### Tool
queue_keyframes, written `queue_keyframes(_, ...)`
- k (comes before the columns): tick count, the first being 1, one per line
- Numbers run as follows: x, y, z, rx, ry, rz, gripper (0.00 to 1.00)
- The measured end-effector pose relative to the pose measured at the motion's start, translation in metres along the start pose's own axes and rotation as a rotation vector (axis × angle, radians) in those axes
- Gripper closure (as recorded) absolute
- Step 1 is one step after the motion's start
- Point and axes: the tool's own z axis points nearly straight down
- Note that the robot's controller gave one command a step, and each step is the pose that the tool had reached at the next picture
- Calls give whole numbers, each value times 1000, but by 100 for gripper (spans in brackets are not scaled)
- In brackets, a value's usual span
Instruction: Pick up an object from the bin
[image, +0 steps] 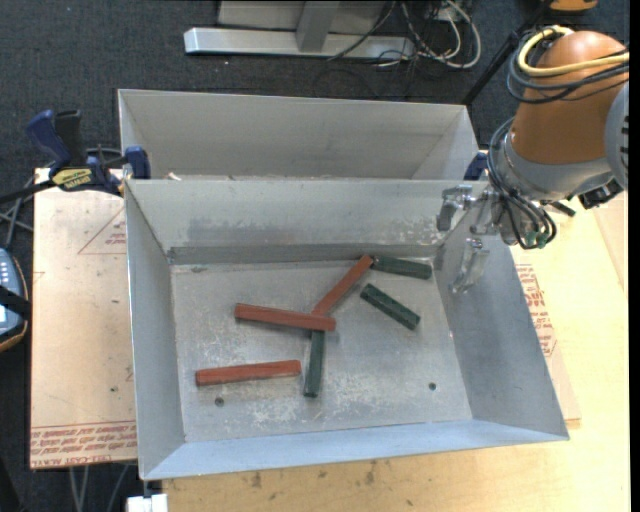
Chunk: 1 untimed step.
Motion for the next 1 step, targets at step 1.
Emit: queue_keyframes(1, 1, 14, 12, 2, -16, -33, 0)
